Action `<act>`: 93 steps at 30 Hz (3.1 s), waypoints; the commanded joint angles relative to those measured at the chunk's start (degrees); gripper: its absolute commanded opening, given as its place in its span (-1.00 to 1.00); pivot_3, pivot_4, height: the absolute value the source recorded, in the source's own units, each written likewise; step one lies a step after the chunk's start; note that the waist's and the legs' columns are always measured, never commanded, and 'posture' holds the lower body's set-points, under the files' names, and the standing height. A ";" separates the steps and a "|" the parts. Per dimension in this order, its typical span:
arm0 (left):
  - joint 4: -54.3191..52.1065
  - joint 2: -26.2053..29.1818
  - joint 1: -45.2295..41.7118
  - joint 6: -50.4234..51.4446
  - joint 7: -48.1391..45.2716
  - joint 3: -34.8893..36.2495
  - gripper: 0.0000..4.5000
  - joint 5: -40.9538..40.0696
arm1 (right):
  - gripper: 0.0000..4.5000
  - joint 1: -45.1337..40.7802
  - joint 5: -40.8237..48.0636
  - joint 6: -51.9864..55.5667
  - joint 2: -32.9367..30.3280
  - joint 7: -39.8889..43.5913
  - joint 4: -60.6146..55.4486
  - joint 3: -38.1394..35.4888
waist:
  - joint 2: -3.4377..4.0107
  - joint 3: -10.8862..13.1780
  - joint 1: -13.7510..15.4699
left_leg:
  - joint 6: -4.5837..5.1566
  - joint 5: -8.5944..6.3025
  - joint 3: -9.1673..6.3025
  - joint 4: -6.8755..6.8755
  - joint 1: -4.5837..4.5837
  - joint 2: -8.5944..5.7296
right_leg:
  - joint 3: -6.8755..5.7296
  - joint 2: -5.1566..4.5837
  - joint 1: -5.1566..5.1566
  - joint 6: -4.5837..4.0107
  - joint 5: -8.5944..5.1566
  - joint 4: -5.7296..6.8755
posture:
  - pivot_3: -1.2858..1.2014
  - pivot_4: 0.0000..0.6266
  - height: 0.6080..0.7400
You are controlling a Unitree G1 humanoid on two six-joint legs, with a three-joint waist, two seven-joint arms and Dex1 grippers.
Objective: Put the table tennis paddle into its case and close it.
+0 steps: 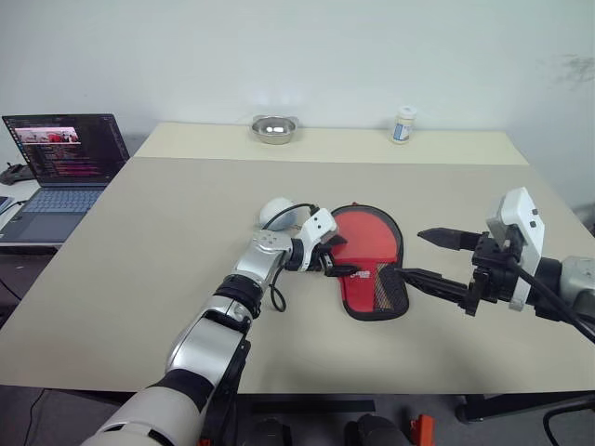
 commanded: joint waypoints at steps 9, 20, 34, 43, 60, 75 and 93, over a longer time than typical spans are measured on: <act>-13.23 4.20 2.12 -1.45 -5.46 4.40 0.91 -3.36 | 0.98 -0.04 -16.64 -10.45 2.69 -7.57 13.77 14.02 | 0.01 0.00 -0.05 | -0.01 0.00 0.07 0.06 -0.04 -0.02 | 0.04 -0.07 0.01 0.02 0.02 -0.01 | 0.03 -0.52 1.00; -39.60 16.27 12.65 14.49 -11.66 8.87 0.91 -12.16 | 0.98 -2.98 -31.15 -21.84 9.39 -5.02 33.69 23.11 | 0.06 0.01 -0.10 | -0.01 0.01 0.10 0.26 -0.03 0.03 | 0.10 -0.01 0.00 0.02 0.02 0.07 | 0.03 -0.52 1.00; -44.92 20.27 15.02 17.42 -10.04 9.59 0.91 -13.00 | 0.98 -5.58 -39.86 -24.88 13.55 -0.76 44.97 28.62 | 0.06 0.00 0.11 | -0.01 0.00 0.08 0.34 -0.03 0.03 | 0.07 -0.03 0.04 0.01 0.03 0.11 | 0.03 -0.52 1.00; -46.66 21.22 15.67 18.32 -9.52 9.39 0.91 -13.11 | 0.98 -5.23 -42.24 -25.33 12.38 4.12 45.50 29.89 | 0.07 0.00 0.11 | -0.01 0.00 0.08 0.35 -0.02 0.02 | 0.06 -0.04 0.05 0.01 0.03 0.13 | 0.03 -0.52 1.00; -51.31 27.61 20.56 19.98 -13.60 10.26 0.91 -15.60 | -0.84 -7.70 -44.82 -22.81 19.39 6.09 48.57 34.59 | -0.06 -0.10 -1.37 | -0.03 0.01 0.27 0.36 1.10 0.15 | 0.30 -0.13 0.75 0.16 -0.20 0.71 | 0.03 -0.52 1.00; -59.57 32.11 28.04 22.35 -20.70 8.98 0.91 -20.17 | -0.99 -1.52 -35.95 -5.47 23.73 4.39 19.27 36.03 | -0.02 -0.06 -1.55 | -0.17 -0.08 0.34 0.27 0.49 0.68 | 0.23 0.21 -0.03 -0.42 -0.28 0.86 | 0.03 -0.52 1.00; -56.95 30.70 27.22 20.45 -21.07 7.47 0.91 -19.33 | -0.99 11.99 -31.26 1.25 23.80 -3.62 8.23 28.19 | -0.03 -0.06 -1.29 | -0.24 -0.12 0.37 0.29 0.50 0.61 | 0.23 0.17 0.02 -0.17 -0.45 0.80 | 0.03 -0.52 1.00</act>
